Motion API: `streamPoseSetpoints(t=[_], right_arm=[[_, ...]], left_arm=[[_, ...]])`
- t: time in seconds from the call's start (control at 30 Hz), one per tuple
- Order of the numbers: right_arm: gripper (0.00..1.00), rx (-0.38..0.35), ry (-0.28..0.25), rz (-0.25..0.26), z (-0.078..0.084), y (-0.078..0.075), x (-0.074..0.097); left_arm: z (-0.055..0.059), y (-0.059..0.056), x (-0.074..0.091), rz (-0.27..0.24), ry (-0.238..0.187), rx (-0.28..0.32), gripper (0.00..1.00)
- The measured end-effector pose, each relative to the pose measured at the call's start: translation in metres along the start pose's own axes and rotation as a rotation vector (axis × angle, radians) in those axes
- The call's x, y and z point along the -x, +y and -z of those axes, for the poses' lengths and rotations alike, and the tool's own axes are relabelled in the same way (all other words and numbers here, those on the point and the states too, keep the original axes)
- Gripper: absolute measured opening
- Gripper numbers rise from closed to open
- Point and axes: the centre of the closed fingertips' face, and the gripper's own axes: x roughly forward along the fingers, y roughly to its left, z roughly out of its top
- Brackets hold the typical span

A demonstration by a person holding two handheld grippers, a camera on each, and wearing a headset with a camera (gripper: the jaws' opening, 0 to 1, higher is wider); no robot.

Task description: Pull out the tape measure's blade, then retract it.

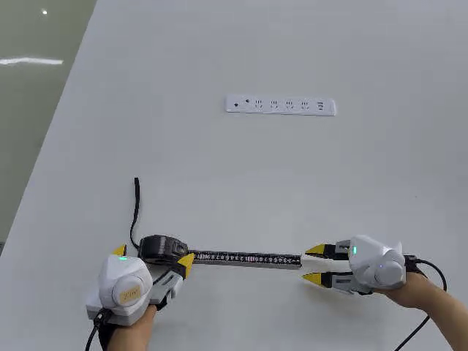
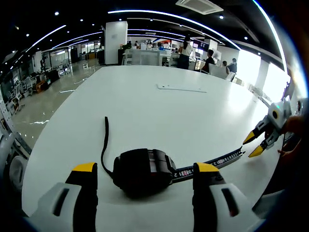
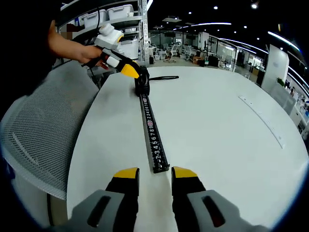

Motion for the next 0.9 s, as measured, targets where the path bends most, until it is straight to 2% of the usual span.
streamPoseSetpoints(t=[0.3, 0.5, 0.63, 0.9], right_arm=[[0.22, 0.021, 0.005, -0.045, 0.008, -0.007, -0.012], [0.2, 0.029, 0.0, -0.072, 0.007, -0.008, -0.02], [0.16, 0.04, -0.004, -0.066, 0.002, -0.009, -0.021], [0.15, 0.034, -0.011, -0.076, 0.003, -0.01, -0.023]], left_arm=[[0.001, -0.001, -0.006, -0.002, 0.007, 0.008, 0.78], [0.001, -0.002, -0.007, -0.005, 0.009, 0.013, 0.78], [0.001, -0.002, -0.007, -0.012, 0.005, 0.028, 0.78], [0.001, -0.003, -0.011, -0.02, -0.001, 0.048, 0.77]])
